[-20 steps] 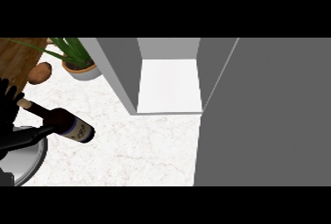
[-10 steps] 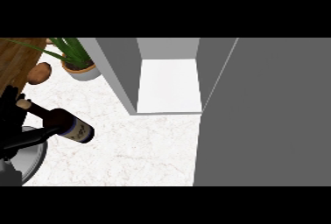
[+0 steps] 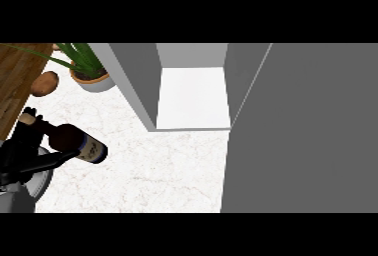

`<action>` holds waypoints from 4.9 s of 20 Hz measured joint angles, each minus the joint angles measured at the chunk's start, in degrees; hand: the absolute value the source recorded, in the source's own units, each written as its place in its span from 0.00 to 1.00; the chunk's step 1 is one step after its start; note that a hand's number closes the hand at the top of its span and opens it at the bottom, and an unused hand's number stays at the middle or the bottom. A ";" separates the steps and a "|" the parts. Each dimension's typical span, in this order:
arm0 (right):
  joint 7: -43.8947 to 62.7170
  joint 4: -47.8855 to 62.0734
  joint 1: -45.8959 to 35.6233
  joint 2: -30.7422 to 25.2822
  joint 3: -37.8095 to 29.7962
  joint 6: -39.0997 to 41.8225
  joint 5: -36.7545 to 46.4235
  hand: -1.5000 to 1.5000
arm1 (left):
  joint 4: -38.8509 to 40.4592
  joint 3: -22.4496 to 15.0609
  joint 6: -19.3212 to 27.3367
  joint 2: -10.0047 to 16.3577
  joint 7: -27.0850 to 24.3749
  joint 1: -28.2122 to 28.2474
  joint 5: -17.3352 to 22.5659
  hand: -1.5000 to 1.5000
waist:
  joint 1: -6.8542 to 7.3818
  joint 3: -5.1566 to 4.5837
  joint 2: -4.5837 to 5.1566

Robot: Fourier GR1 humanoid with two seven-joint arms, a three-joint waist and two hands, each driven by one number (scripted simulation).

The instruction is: Pick up the wine, place it into the cabinet and close the cabinet

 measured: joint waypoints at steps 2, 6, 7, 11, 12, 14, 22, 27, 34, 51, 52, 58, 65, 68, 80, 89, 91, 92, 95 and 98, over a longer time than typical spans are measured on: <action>-0.59 0.03 0.38 0.06 0.21 0.12 -0.01 0.00 | 1.90 -0.44 0.06 -0.37 -1.13 -0.59 -0.39 0.00 | 0.01 0.01 -0.01; 0.43 0.02 -0.48 0.13 -0.17 -0.22 -0.12 0.00 | 6.62 -0.63 -0.51 -0.74 -4.53 -1.46 -0.66 0.00 | 0.04 0.00 0.01; -0.13 0.04 -0.11 0.00 -0.74 0.11 -0.20 0.00 | 7.27 -0.98 -0.35 -1.23 -5.49 -1.30 -1.04 0.00 | 0.04 0.01 0.01; -0.69 0.14 0.52 0.07 -0.13 0.45 -0.21 0.00 | 10.97 -1.40 -0.71 -1.46 -8.07 -2.01 -1.44 0.00 | 0.13 0.03 0.00; -0.33 0.16 0.32 0.17 -0.02 0.31 -0.21 0.00 | 11.34 -1.72 -0.36 -2.02 -8.62 -2.04 -1.64 0.00 | 0.21 0.02 0.00; 0.59 0.09 -0.38 0.38 0.41 -0.18 -0.21 0.00 | 12.54 -1.54 -0.31 -2.78 -9.74 -2.26 -1.12 0.00 | 0.23 0.00 -0.02; -0.20 0.23 -0.40 0.37 0.03 -0.06 -0.19 0.00 | 18.84 1.26 -1.61 -4.20 -15.11 -3.62 2.98 0.00 | 0.20 0.02 -0.03; -0.08 0.34 -0.57 0.40 0.83 -0.29 -0.02 0.00 | 23.88 3.79 -2.60 -4.50 -17.85 -6.37 6.43 0.00 | 0.04 -0.01 0.02; 1.66 0.21 -2.33 -0.02 -0.82 -0.53 -0.14 0.00 | 27.01 4.12 -4.53 -4.87 -19.03 -8.38 8.91 0.00 | 0.30 0.01 0.00; -0.46 0.52 -0.24 0.06 -1.32 0.68 -0.20 0.00 | 31.66 1.17 -0.87 -5.03 -25.59 -13.12 6.92 1.00 | 0.23 0.05 0.04; -0.41 0.50 -0.23 0.03 -1.64 0.73 -0.25 0.00 | 32.06 0.82 -1.18 -5.24 -27.12 -12.91 6.54 1.00 | 0.18 0.04 0.04; -0.68 0.62 0.27 0.27 -1.36 0.55 -0.22 0.00 | 24.55 -3.98 -6.91 -9.00 -33.43 -4.34 5.15 1.00 | 0.96 0.13 -0.38; -0.86 0.63 0.59 0.36 -1.77 0.67 -0.33 0.00 | 12.43 -11.63 -11.23 -11.60 -36.04 5.74 7.44 1.00 | 1.16 0.12 -0.38; -1.67 0.74 1.16 0.48 -1.00 1.01 -0.25 0.00 | 5.95 -15.34 -9.93 -11.93 -32.94 7.35 8.77 1.00 | 1.06 0.13 -0.36; -0.83 0.90 -0.04 0.28 -3.92 2.27 -0.85 0.00 | -17.14 -34.58 10.11 -12.22 -18.13 7.88 10.94 1.00 | 0.67 0.14 -0.22; 0.82 0.81 -0.81 0.96 -4.03 2.55 -1.19 0.00 | -20.61 -43.77 27.89 -12.23 -8.42 -1.61 12.40 1.00 | 0.17 0.09 -0.08; 0.39 0.80 -0.52 0.94 -4.81 3.03 -1.34 0.00 | -18.84 -43.80 30.99 -12.23 -7.02 -5.22 12.83 1.00 | -0.02 0.10 -0.03; 0.16 0.81 -0.26 0.84 -5.27 3.36 -1.39 0.00 | -18.23 -44.63 32.18 -12.23 -6.88 -6.14 12.85 1.00 | 0.02 0.09 -0.02; -0.25 0.91 -0.02 1.18 -5.17 3.84 -1.46 0.00 | -14.26 -45.58 35.39 -12.23 -6.69 -10.14 13.63 1.00 | -0.07 0.09 0.04; 0.11 0.85 0.00 1.54 -4.86 3.81 -1.53 0.00 | -10.04 -45.70 37.22 -12.23 -7.62 -13.15 14.78 1.00 | -0.15 0.07 0.07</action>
